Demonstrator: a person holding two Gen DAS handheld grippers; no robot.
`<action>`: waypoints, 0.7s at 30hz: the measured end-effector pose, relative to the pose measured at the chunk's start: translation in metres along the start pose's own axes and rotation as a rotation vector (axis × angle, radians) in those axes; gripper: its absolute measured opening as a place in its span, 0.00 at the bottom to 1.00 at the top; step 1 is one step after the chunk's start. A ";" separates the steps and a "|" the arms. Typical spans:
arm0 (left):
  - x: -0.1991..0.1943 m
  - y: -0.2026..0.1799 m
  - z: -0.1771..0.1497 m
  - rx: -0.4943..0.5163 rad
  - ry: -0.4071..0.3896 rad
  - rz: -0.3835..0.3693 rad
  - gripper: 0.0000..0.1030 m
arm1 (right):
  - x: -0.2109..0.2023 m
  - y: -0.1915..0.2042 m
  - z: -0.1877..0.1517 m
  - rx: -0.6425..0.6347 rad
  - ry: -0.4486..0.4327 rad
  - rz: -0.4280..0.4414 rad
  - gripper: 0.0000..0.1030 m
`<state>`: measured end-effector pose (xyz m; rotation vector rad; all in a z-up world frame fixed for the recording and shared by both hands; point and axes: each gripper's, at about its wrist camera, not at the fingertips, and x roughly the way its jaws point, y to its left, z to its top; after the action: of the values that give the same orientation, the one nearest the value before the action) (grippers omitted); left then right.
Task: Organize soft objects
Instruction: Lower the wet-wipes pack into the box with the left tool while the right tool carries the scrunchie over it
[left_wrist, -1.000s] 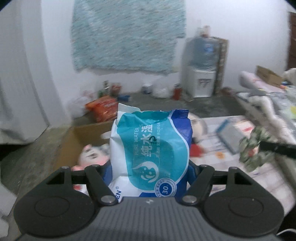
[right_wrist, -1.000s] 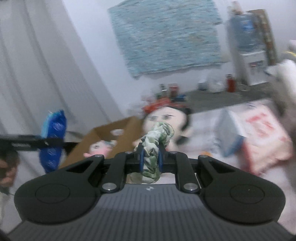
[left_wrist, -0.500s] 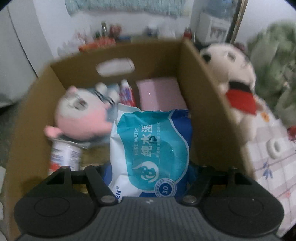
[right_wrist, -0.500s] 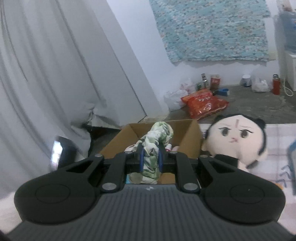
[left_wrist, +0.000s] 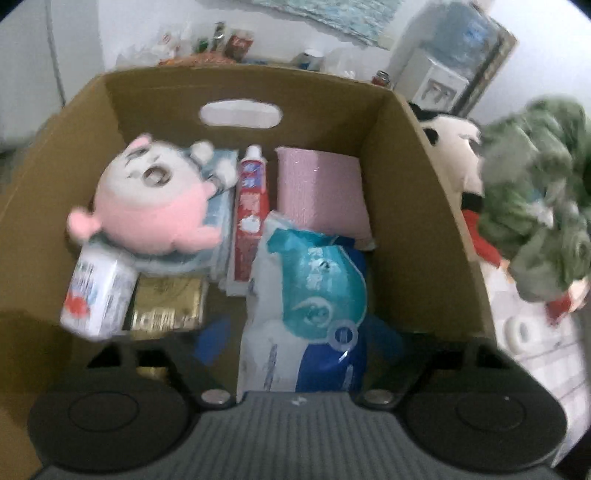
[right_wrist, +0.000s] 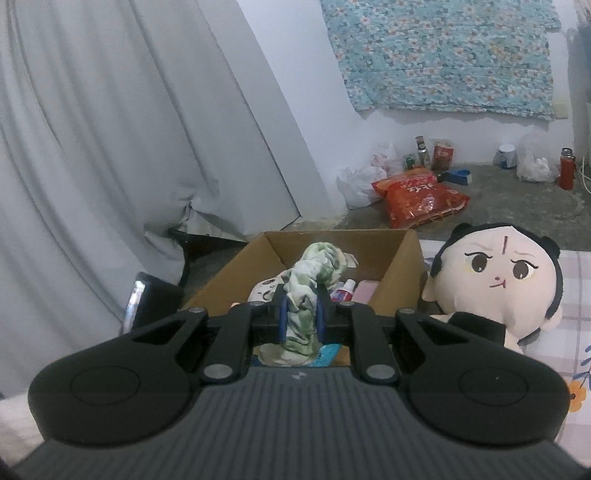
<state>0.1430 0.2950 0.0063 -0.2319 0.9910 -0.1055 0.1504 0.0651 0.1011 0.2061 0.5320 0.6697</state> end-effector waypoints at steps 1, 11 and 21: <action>0.004 0.008 -0.001 -0.043 0.024 -0.004 0.40 | 0.000 0.002 0.001 -0.006 0.001 0.002 0.13; 0.021 0.019 0.003 -0.143 0.009 -0.070 0.44 | 0.014 0.030 -0.001 -0.047 0.065 0.004 0.13; -0.144 0.078 -0.072 -0.096 -0.286 0.188 0.53 | 0.081 0.103 -0.022 -0.182 0.282 0.058 0.13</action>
<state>0.0034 0.3875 0.0671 -0.2330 0.7291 0.1439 0.1369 0.1957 0.0859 -0.0460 0.7329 0.8053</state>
